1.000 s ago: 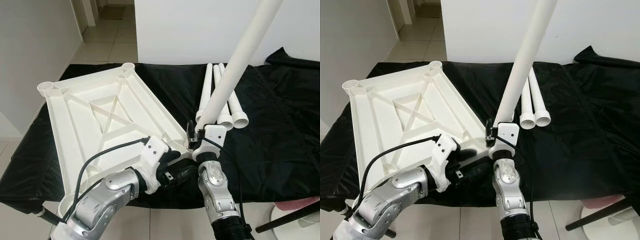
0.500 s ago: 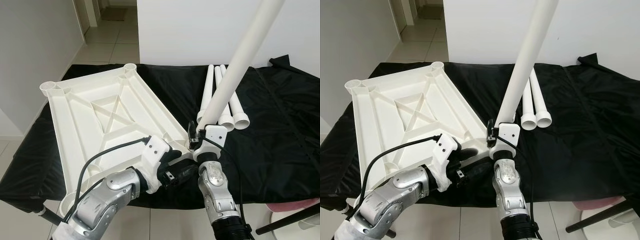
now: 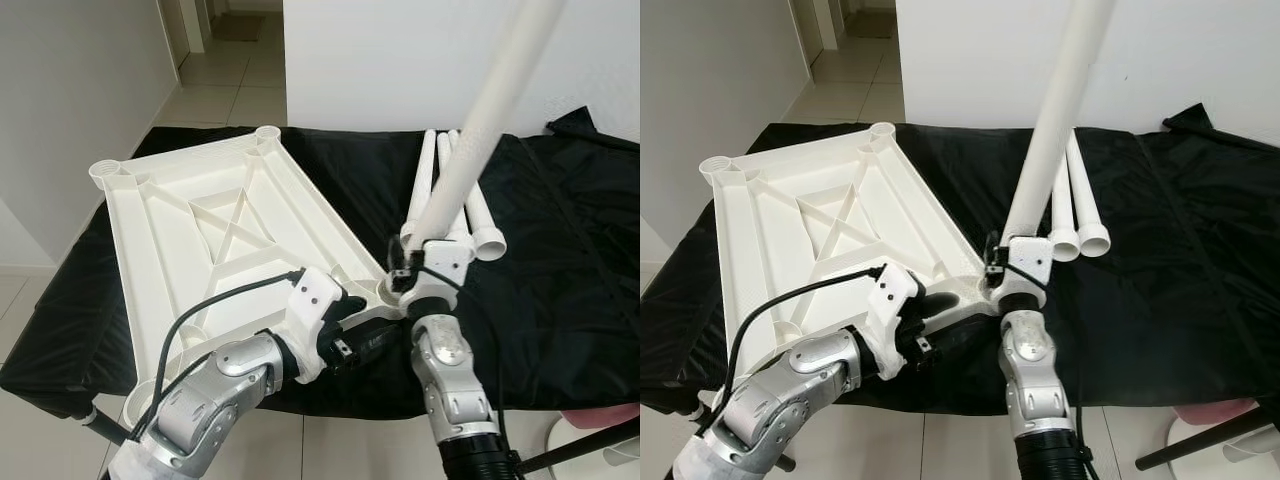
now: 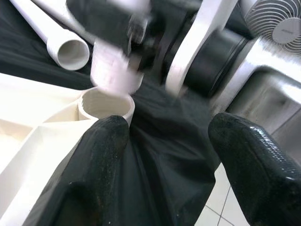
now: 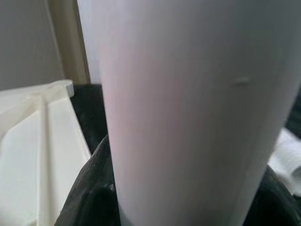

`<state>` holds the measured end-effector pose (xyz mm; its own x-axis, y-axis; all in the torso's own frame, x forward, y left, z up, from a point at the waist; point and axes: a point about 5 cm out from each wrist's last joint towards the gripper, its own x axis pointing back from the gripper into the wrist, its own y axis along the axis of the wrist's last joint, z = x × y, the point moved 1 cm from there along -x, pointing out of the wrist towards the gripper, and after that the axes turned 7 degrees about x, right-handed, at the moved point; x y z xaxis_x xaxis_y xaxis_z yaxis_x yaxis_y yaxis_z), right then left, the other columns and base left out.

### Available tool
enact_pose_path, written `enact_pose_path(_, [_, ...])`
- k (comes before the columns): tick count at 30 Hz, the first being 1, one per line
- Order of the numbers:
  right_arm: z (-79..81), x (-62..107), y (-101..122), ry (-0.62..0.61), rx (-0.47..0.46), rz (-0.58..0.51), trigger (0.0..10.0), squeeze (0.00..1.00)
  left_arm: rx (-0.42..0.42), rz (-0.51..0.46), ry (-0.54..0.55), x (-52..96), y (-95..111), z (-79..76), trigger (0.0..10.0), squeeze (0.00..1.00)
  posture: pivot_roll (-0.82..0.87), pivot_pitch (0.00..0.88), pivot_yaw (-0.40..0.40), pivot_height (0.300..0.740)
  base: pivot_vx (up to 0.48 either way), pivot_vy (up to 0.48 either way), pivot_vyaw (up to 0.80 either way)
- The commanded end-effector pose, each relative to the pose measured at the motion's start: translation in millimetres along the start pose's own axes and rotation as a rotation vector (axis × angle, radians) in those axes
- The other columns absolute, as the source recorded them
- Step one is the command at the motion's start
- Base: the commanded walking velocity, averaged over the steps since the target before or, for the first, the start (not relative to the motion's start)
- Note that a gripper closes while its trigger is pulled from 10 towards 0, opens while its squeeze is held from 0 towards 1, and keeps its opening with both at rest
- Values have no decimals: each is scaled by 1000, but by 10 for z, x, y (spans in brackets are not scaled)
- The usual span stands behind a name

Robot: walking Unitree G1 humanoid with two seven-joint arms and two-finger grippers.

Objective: Building children table

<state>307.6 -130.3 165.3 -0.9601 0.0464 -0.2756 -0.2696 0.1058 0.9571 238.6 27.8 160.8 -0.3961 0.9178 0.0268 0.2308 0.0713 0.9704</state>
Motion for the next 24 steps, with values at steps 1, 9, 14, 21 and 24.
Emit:
enact_pose_path(1, [-2,-26,104,7,4,-34,10000,0,-18,3,-41,-14,3,-22,10000,0,-19,21,19,740,0,0,0])
enact_pose_path(9, [-102,-40,131,18,29,-40,10000,0,-8,-3,-55,-25,21,-22,10000,35,-23,24,23,740,0,0,0])
enact_pose_path(14, [-268,-96,81,24,37,-18,10000,0,7,-24,-72,-13,93,8,10000,1000,-30,24,30,740,0,0,0])
enact_pose_path(21, [-305,-140,34,110,33,17,10000,0,-37,-29,-29,-11,166,114,10000,0,-31,22,37,740,0,0,0])
enact_pose_path(24, [-255,-146,9,262,37,39,10000,0,-55,-70,21,-18,274,201,10000,0,-31,27,38,740,0,0,0])
